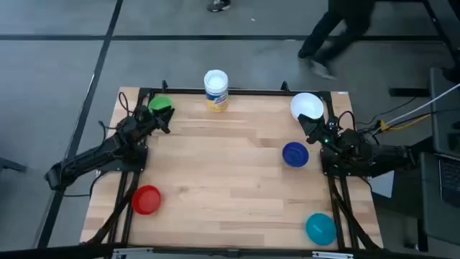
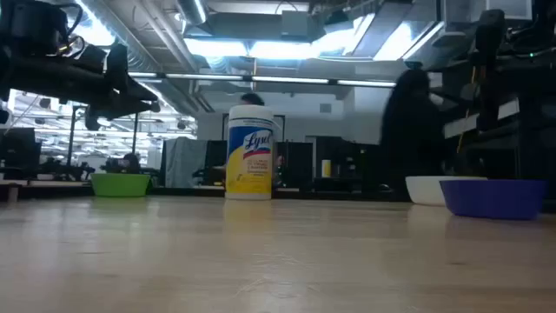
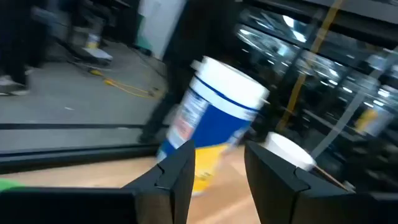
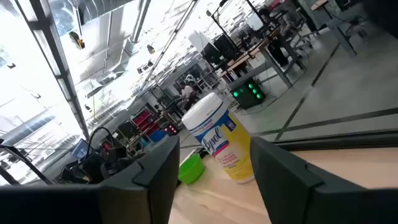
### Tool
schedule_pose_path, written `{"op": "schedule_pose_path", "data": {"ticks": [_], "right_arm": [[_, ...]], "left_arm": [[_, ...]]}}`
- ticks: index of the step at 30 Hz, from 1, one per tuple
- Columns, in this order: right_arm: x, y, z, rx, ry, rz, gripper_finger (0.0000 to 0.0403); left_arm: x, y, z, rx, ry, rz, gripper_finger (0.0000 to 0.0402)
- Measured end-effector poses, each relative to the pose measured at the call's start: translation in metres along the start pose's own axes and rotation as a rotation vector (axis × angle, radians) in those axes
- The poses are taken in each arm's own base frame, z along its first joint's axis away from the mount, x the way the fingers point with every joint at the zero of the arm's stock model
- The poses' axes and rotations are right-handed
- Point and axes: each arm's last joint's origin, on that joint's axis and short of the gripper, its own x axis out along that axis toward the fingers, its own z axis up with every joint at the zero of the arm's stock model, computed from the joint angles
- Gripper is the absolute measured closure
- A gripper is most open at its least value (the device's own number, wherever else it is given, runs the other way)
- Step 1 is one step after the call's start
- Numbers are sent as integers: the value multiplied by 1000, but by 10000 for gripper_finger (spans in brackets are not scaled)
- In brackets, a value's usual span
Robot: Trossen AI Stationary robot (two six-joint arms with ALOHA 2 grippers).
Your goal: Nest bowls inside each other
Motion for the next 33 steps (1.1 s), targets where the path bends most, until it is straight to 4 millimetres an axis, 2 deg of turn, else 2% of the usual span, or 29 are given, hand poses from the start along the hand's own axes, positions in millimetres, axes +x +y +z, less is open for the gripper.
{"op": "schedule_pose_path", "data": {"ticks": [3, 14, 20, 33], "right_arm": [[0, 0, 0, 0, 0, 1, 204], [0, -1, -1, 3, -3, -20, 204], [0, -2, -2, 28, 9, -31, 204], [0, -2, -2, 153, 7, -35, 204]], "left_arm": [[0, 2, 1, 0, -30, 57, 267], [0, 2, 0, 2, -24, 52, 267], [0, 1, 1, -144, -20, 31, 267], [0, 5, -5, -200, 12, 111, 267]]}}
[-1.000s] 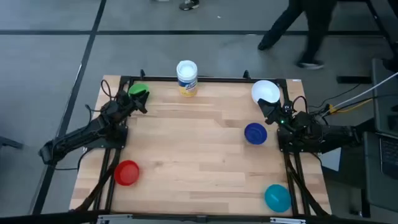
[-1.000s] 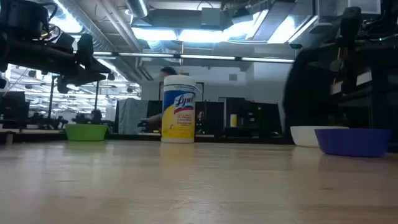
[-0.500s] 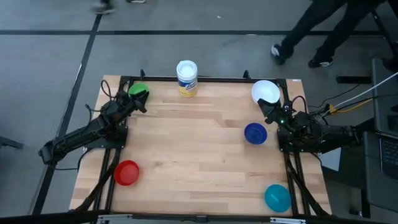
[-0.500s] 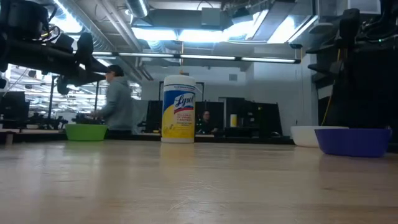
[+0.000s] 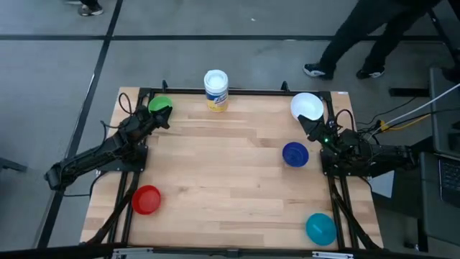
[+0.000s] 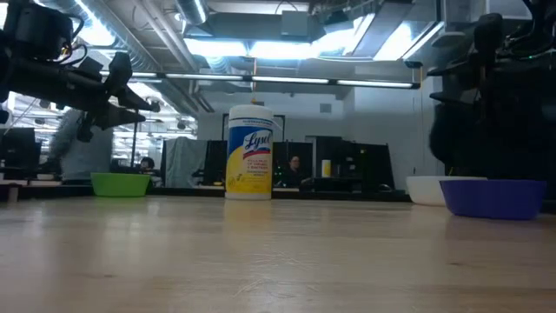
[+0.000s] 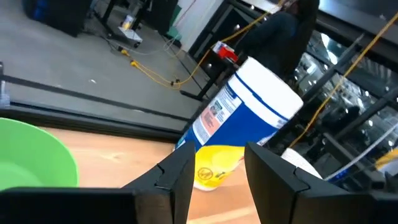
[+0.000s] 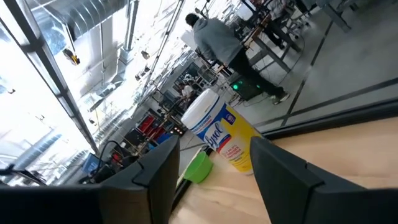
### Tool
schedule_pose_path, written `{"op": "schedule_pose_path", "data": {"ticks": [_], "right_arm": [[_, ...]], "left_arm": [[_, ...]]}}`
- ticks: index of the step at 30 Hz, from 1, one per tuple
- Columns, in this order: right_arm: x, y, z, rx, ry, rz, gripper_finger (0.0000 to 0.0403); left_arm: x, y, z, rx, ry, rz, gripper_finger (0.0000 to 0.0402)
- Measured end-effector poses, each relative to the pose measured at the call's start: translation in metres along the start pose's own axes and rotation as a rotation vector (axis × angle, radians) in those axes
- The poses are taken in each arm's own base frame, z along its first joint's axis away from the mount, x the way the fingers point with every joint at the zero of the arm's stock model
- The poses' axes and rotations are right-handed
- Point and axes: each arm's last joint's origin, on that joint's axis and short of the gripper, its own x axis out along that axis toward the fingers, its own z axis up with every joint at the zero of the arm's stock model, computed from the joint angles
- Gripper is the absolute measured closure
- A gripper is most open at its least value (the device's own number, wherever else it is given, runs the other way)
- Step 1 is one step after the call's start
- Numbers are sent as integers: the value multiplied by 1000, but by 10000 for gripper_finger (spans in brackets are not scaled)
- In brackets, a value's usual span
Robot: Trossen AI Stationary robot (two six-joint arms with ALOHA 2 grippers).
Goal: Nest bowls inside each other
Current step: Stack the green bowl on the white bowl
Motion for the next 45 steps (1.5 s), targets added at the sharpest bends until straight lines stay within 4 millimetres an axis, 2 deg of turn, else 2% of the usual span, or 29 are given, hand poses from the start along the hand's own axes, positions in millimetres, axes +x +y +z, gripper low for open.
{"op": "schedule_pose_path", "data": {"ticks": [8, 12, 14, 17, 19, 22, 25, 27, 30, 34, 39, 45], "right_arm": [[0, 0, 0, 33, 1, 0, 204], [0, 0, 0, 98, 2, 1, 204], [0, 3, 2, 129, -7, 39, 204], [-2, 16, 14, 136, -64, 175, 204], [-3, 29, 28, 92, -104, 236, 206], [-3, 54, 50, -18, -117, 274, 218], [7, 77, 60, -151, -15, 246, 238], [19, 91, 59, -236, 103, 201, 252], [39, 105, 52, -352, 252, 117, 271], [66, 125, 48, -476, 295, 84, 292], [92, 144, 55, -539, 322, 131, 307], [105, 158, 62, -557, 326, 169, 300]], "left_arm": [[0, -1, 0, -170, 6, -11, 267], [0, 2, 4, -188, -112, 88, 267], [0, -2, 7, -140, -104, 11, 269], [-1, -19, 18, -46, -7, -200, 289], [-3, -32, 30, 11, 22, -277, 315], [-7, -59, 61, 130, 25, -349, 359], [-9, -88, 92, 260, 79, -404, 393], [-8, -106, 109, 342, 173, -402, 396], [-2, -123, 125, 522, 422, -281, 397], [9, -133, 135, 774, 739, -39, 399], [27, -132, 132, 940, 957, 98, 399], [43, -103, 104, 1025, 1236, 221, 392]]}}
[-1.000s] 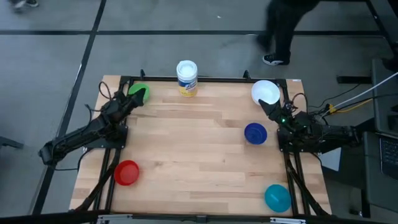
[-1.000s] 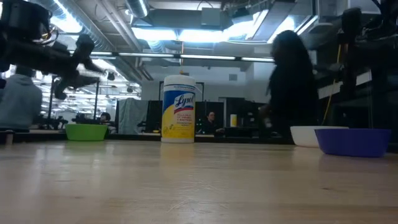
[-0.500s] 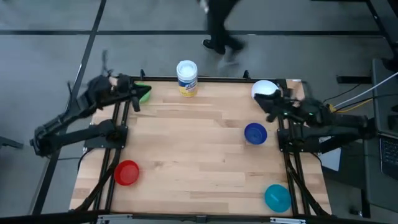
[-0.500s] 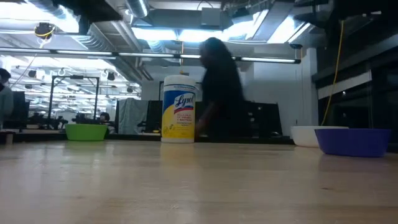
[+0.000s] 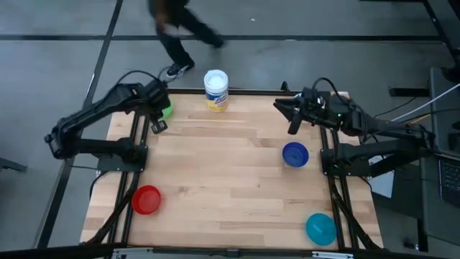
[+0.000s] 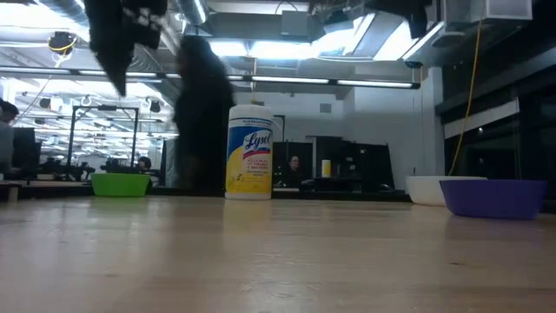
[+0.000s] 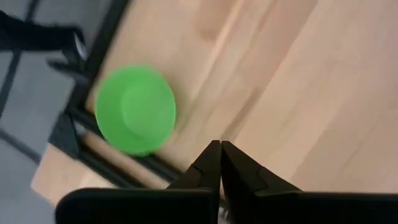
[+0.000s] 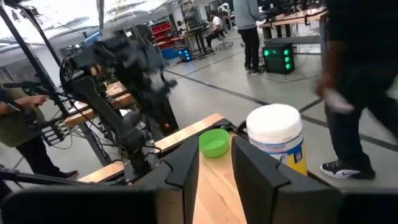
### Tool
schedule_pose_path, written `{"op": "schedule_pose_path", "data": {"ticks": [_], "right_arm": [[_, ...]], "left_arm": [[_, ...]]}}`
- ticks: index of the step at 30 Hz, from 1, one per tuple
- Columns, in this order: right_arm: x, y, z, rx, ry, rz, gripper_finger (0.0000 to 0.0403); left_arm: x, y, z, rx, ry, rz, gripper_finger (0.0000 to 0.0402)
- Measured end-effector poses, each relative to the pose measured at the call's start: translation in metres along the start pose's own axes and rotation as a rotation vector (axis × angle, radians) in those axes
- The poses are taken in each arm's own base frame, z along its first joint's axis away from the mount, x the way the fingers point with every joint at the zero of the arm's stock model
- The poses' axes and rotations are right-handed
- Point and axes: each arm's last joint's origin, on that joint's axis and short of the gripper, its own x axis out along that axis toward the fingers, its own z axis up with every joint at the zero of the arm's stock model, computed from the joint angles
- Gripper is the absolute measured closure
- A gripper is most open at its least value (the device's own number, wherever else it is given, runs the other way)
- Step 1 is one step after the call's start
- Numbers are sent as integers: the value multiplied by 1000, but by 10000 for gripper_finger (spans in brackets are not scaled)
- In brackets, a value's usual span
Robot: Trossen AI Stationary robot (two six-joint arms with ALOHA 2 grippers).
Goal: Nest bowls inside each other
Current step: Stack the green bowl on the white bowl
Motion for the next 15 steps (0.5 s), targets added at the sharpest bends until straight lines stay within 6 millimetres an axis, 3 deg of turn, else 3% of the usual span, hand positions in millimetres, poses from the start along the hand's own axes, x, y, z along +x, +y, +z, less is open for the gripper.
{"op": "schedule_pose_path", "data": {"ticks": [6, 15], "right_arm": [[0, 4, 6, 6, -3, 47, 267], [0, 5, 7, 32, -4, 63, 244]], "left_arm": [[33, 5, -7, -36, 57, -126, 356], [38, 20, -5, -57, -4, -86, 279]]}}
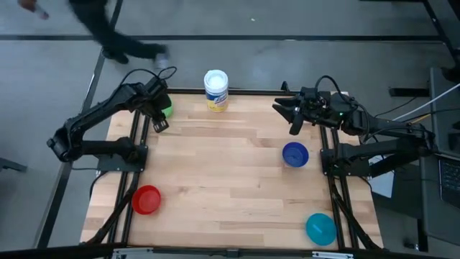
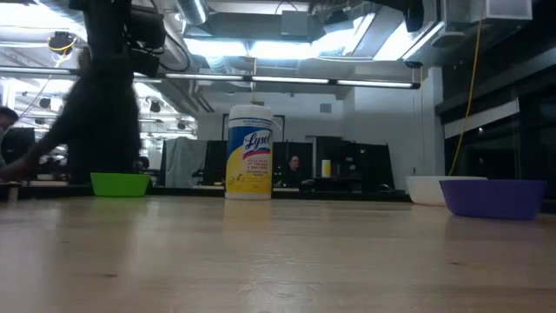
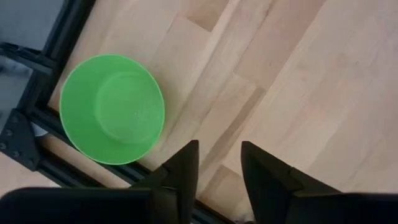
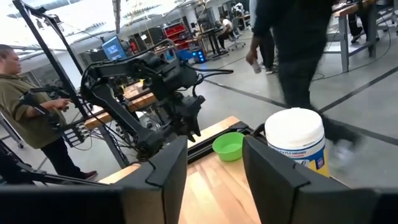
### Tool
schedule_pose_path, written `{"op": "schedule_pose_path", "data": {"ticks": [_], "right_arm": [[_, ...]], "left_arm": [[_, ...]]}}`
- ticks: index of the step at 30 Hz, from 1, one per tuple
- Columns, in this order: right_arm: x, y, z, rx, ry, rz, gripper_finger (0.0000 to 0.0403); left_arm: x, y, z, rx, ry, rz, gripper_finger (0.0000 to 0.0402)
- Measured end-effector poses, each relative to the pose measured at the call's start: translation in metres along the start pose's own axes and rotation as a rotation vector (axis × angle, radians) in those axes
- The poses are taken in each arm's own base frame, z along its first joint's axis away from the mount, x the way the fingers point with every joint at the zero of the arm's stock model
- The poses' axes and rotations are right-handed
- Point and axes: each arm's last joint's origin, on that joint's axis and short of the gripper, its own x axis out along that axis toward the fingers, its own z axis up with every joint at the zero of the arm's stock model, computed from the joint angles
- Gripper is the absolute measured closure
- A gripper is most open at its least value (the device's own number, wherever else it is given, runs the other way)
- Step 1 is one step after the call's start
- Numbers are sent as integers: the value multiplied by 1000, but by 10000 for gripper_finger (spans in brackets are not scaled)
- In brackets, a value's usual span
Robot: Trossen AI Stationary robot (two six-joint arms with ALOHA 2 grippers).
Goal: Nest bowls inside each other
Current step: Stack the green bowl on the white bowl
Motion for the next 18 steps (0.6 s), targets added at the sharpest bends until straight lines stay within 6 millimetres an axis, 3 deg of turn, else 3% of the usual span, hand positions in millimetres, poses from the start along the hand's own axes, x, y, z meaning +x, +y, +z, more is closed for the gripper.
{"op": "schedule_pose_path", "data": {"ticks": [6, 18], "right_arm": [[1, 1, 0, -1, 5, 15, 249], [5, 2, -1, -16, -1, 35, 233]], "left_arm": [[12, 13, 2, -20, 60, -34, 260], [60, 38, 15, -24, 238, -131, 232]]}}
